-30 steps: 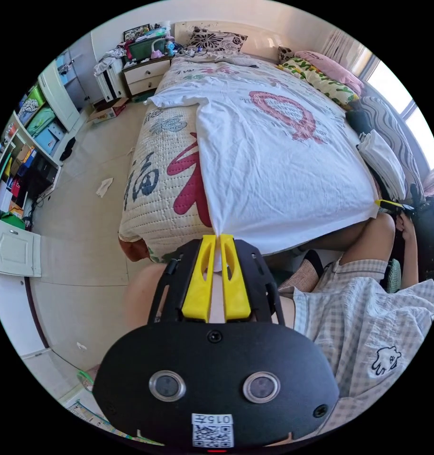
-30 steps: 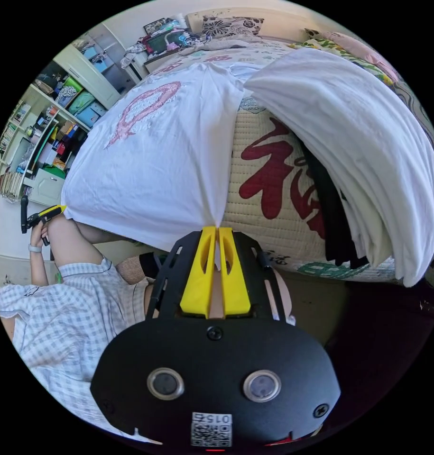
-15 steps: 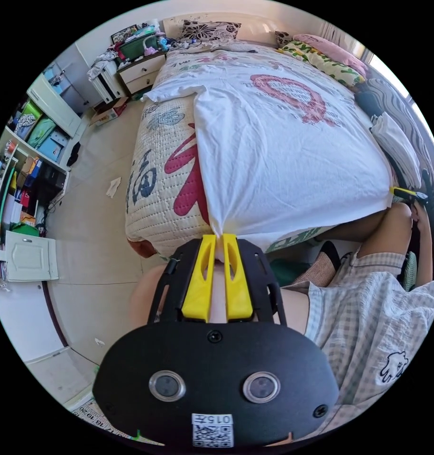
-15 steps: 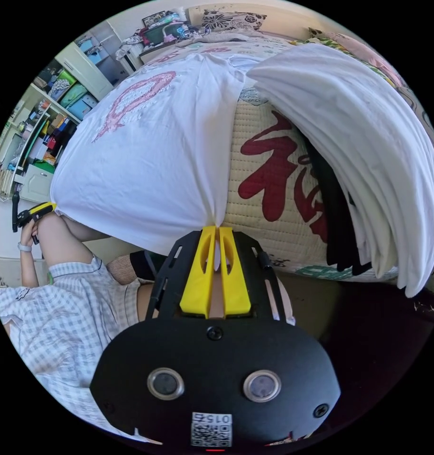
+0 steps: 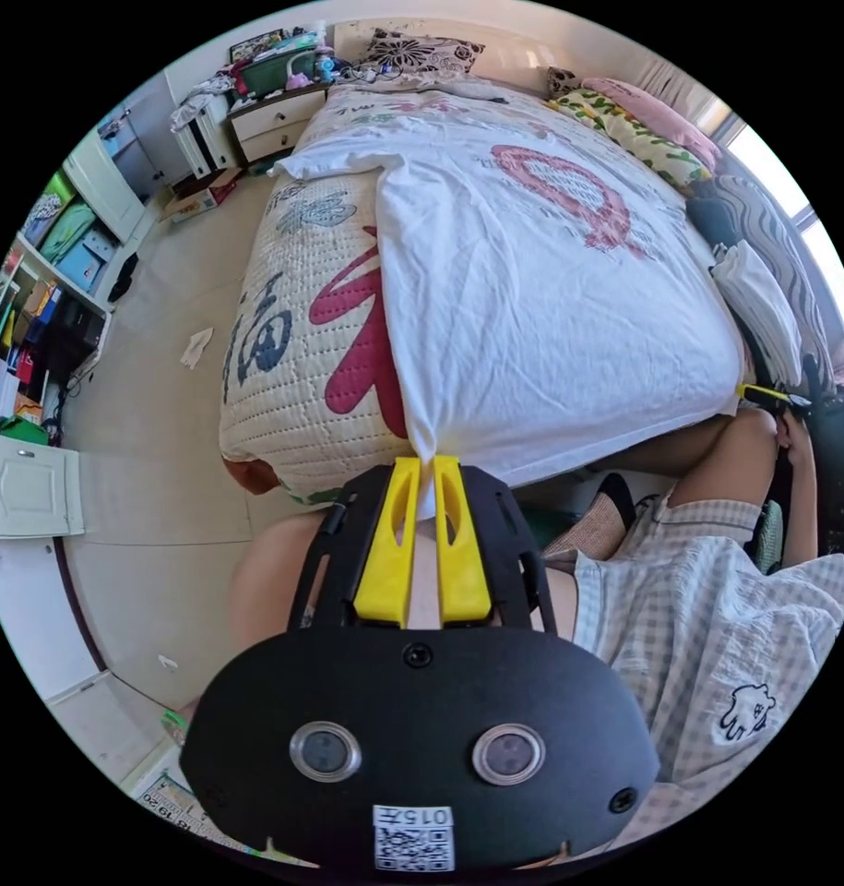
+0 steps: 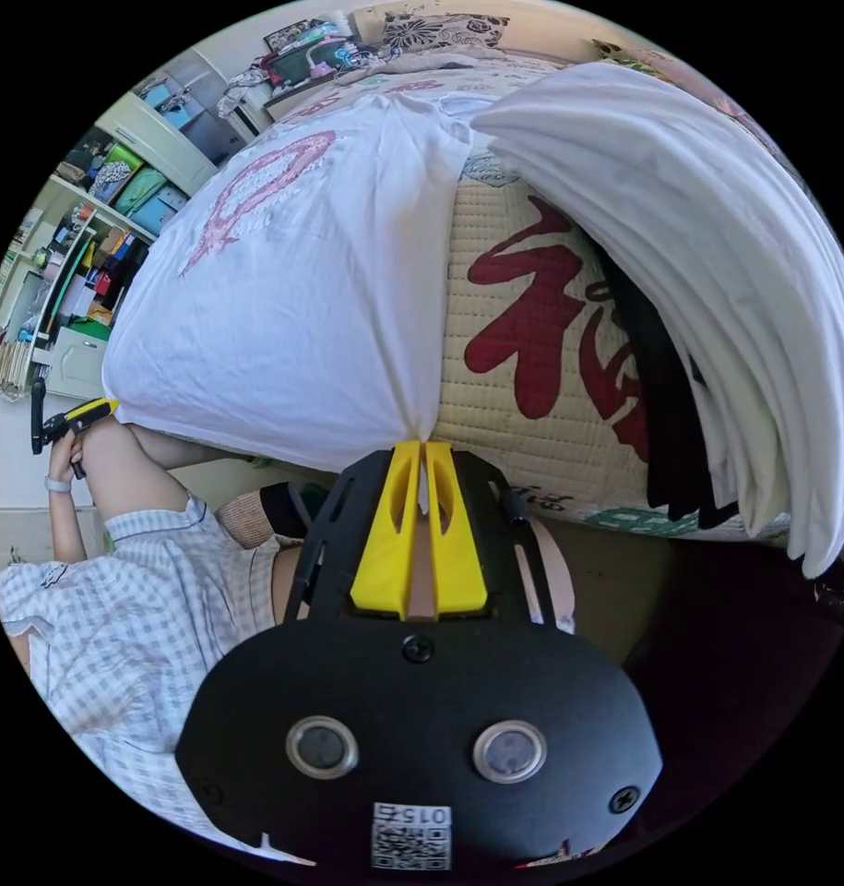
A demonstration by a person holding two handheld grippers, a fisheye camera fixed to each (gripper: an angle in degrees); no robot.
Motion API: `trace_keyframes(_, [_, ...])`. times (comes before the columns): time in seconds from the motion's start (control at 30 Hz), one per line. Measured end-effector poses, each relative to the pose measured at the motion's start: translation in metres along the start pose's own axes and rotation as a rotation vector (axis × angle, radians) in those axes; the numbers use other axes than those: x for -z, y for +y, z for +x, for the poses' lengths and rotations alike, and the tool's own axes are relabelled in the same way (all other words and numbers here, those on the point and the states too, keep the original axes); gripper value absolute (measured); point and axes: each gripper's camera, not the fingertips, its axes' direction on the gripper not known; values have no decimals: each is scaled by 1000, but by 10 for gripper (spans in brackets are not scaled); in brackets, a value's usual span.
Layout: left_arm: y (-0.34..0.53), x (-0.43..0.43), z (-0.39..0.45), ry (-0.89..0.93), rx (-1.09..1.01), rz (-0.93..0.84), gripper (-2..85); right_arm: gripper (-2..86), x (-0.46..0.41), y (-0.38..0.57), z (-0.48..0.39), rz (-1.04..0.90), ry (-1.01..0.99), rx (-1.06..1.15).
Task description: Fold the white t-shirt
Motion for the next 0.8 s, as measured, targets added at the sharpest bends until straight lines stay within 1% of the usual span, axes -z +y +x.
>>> trace_keyframes(0.1, [2, -9, 6, -39, -12, -13, 24, 5, 0, -1, -5, -10, 55, 19])
trace_keyframes(0.17, [6, -12, 7, -38, -19, -18, 32, 13, 2, 1, -2, -2, 52, 14])
trace_keyframes(0.27, [19, -11, -1, -12, -16, -97, 69, 44, 16, 15, 10, 19, 16, -8])
trace_keyframes(0.37, [35, 13, -9, -59, 6, -50, 85, 53, 48, 32, 25, 149, -13, -39])
trace_keyframes(0.43, [29, 46, -7, -93, 4, 69, 85, 57, 83, 31, 32, 329, -58, -24])
trace_keyframes(0.47, [25, 55, -4, -92, -15, 108, 85, 58, 92, 28, 34, 380, -69, -17])
trace_keyframes(0.53, [-5, 86, 19, -56, -118, 300, 83, 62, 120, 5, 36, 571, -102, 23])
trace_keyframes(0.57, [-14, 92, 26, -35, -147, 344, 83, 63, 124, -4, 37, 605, -106, 22])
trace_keyframes(0.63, [-64, 102, 61, 56, -285, 466, 82, 70, 130, -56, 42, 648, -123, -12])
trace_keyframes(0.7, [-110, 99, 95, 59, -368, 514, 81, 76, 127, -100, 49, 639, -148, -52])
trace_keyframes(0.77, [-157, 90, 131, 93, -447, 535, 81, 82, 119, -140, 58, 632, -140, -111])
trace_keyframes(0.8, [-189, 82, 155, 138, -502, 538, 81, 84, 112, -164, 65, 622, -125, -161])
